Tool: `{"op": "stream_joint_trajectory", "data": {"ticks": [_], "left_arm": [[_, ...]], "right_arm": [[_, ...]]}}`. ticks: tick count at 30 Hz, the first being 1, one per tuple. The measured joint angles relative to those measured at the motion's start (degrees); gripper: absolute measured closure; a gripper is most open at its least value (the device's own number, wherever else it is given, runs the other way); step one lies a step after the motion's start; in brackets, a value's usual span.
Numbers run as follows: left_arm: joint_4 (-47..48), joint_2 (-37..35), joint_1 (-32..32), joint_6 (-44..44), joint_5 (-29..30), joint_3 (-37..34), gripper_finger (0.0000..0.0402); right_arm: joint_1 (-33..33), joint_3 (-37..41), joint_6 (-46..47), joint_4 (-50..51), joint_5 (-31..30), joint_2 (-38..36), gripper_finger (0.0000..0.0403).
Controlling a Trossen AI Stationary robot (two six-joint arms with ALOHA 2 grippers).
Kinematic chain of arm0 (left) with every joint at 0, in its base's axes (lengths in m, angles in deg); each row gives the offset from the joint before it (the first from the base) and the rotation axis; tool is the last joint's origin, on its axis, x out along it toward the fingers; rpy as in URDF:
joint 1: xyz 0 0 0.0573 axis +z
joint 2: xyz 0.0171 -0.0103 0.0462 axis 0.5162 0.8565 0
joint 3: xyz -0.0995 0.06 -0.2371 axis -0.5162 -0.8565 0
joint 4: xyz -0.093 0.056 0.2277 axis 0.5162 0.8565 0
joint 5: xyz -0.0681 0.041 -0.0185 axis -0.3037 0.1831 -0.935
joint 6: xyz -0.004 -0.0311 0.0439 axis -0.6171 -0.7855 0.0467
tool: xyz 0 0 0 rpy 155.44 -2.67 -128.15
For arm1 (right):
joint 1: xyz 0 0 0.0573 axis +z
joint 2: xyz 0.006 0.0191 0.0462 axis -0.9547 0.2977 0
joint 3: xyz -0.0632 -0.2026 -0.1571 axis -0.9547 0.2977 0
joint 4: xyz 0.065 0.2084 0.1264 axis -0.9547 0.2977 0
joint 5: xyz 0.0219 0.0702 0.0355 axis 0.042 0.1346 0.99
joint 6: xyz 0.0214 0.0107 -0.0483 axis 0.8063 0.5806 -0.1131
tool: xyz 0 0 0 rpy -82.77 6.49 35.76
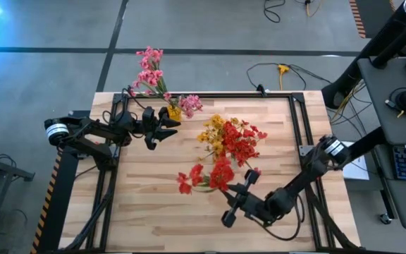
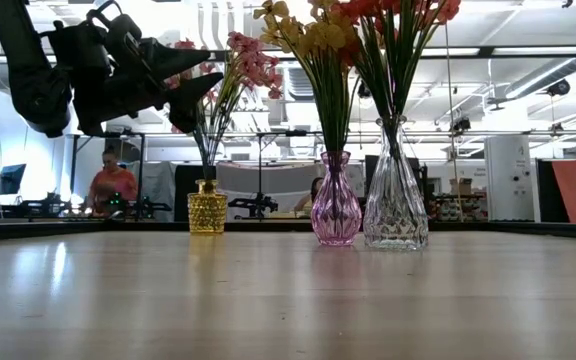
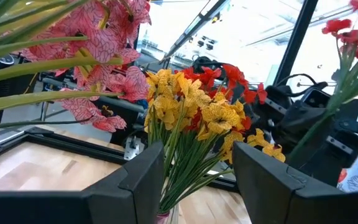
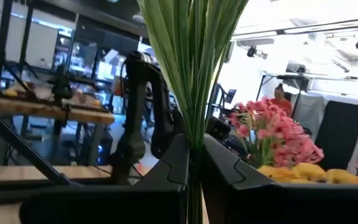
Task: Sort flowers into vase by color
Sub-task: Put the red flowers into the transparent vase
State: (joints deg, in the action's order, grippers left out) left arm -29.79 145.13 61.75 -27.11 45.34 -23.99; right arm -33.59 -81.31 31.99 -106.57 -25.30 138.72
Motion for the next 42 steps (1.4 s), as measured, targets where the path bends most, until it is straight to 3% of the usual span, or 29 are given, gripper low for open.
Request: {"op": "stream_joint_trajectory", "data": {"ticks": [2, 8, 17, 22, 26, 31, 35, 39, 42], "left_arm": [[0.0, 0.0, 0.0, 0.0, 0.0, 0.0, 0.0229], [-0.1, 0.0, -0.6, -0.1, -1.5, 0.0, 0.0229], [-1.7, -2.9, -6.3, 0.6, -2.7, 0.1, 0.0232], [-1.3, -5.9, -8.8, -3.7, -2.5, -1.2, 0.024], [-1.3, -8.2, -16.9, -5.6, -0.3, -3.4, 0.0245], [-1.2, -10.0, -31.9, -2.0, 11.3, -3.5, 0.0247], [3.8, -10.0, -44.8, 9.4, 24.8, -1.3, 0.0247], [13.6, -8.7, -55.1, 24.8, 40.6, 4.4, 0.0247], [21.7, -6.2, -59.6, 32.3, 48.9, 10.4, 0.0247]], "right_arm": [[0.0, -1.0, -0.8, -2.1, -0.5, 1.2, 0.039], [0.0, 0.9, -0.4, -7.4, -9.3, -0.6, 0.039], [4.9, 9.0, 5.8, -3.6, 2.1, -10.8, 0.039], [5.2, 9.8, 16.5, 7.5, 3.5, -14.1, 0.039], [5.3, 8.1, 23.9, 18.8, 3.5, -16.6, 0.039], [6.4, 5.9, 28.1, 29.2, 3.6, -18.8, 0.039], [6.8, 5.1, 27.6, 30.7, 4.9, -19.4, 0.039], [6.2, 5.2, 28.5, 30.1, 15.4, -18.3, 0.039], [4.9, 5.2, 29.0, 26.5, 17.3, -15.5, 0.039]]}}
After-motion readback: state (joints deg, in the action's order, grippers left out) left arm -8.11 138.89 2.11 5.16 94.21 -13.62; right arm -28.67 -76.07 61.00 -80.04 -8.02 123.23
